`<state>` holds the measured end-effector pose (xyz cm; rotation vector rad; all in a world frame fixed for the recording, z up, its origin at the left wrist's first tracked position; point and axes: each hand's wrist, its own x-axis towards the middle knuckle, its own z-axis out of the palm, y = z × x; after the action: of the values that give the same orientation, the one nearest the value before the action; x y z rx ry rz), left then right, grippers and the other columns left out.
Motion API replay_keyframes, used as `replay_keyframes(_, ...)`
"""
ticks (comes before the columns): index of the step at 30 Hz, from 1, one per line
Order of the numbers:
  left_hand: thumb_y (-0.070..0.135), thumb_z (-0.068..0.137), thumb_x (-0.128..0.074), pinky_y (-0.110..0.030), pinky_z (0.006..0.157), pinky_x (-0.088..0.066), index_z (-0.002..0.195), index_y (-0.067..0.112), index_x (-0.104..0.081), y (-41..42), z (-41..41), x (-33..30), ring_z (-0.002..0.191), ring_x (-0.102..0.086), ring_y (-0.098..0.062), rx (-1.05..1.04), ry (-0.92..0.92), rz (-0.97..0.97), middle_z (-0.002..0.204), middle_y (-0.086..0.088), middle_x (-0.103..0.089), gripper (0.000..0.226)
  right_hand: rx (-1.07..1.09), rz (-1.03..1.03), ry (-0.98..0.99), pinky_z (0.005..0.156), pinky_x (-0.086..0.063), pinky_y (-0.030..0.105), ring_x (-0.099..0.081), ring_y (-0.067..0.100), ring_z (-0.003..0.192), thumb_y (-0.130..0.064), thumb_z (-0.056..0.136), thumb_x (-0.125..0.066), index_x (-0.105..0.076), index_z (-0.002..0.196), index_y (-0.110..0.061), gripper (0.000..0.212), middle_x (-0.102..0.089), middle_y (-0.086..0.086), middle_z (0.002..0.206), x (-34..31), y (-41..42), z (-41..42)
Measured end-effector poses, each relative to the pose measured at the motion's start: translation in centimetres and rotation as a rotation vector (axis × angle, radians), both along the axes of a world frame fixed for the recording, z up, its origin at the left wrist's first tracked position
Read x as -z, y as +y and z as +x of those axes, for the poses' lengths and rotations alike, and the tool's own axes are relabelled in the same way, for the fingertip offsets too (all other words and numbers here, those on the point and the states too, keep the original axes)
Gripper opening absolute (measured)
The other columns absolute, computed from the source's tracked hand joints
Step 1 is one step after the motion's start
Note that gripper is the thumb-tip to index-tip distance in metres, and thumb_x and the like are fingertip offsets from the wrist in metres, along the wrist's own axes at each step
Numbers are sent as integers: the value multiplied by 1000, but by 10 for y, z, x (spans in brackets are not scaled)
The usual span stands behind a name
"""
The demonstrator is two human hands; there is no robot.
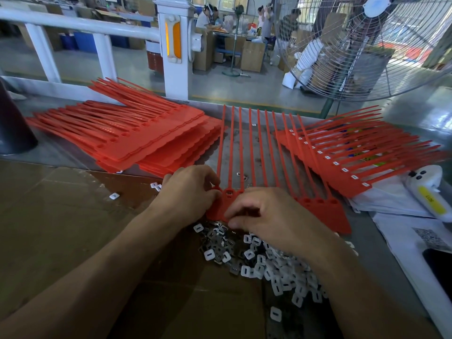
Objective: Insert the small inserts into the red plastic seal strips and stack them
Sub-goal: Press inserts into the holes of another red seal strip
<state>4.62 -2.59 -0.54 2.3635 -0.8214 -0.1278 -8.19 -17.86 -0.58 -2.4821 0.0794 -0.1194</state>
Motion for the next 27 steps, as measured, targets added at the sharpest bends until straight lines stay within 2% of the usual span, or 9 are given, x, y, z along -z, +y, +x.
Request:
replay_keyframes(6, 34, 92, -71, -48, 103, -46, 112, 30, -70, -1, 1, 0, 104, -59, -16, 0, 0, 10, 102, 12, -65, 21, -92, -67, 47, 93, -53, 28, -63, -2, 102, -29, 91, -77, -76, 109, -37, 19, -66, -19, 106, -1, 9, 2)
replay_keyframes(9, 33, 91, -71, -48, 103, -46, 112, 31, -70, -1, 1, 1, 104, -60, -15, 3, 3, 8, 100, 13, -65, 21, -112, -116, 35, 94, -53, 32, -61, 0, 104, -30, 92, -76, -76, 110, -36, 19, -64, -18, 108, -1, 11, 3)
replay_keyframes(19, 33, 92, -71, -47, 103, -46, 113, 30, -69, -1, 1, -1, 104, -60, -14, 10, 0, 5, 102, 12, -66, 22, -149, -196, 0, 92, -51, 26, -59, -2, 102, -31, 94, -74, -75, 106, -36, 13, -61, -23, 105, -5, 17, 3)
replay_keyframes(23, 33, 91, -72, -48, 103, -46, 112, 30, -69, 0, 1, -1, 101, -60, -13, 20, -1, 6, 99, 15, -65, 21, -158, -221, -10, 93, -52, 29, -59, -1, 102, -32, 95, -71, -73, 105, -35, 11, -62, -21, 109, -5, 21, 2)
replay_keyframes(27, 34, 91, -71, -48, 102, -47, 112, 31, -69, 0, 2, 0, 100, -60, -12, 34, -7, -2, 98, 15, -64, 21, -130, -206, -53, 88, -54, 29, -61, 0, 98, -31, 97, -68, -73, 105, -32, 9, -64, -20, 106, -4, 24, 2)
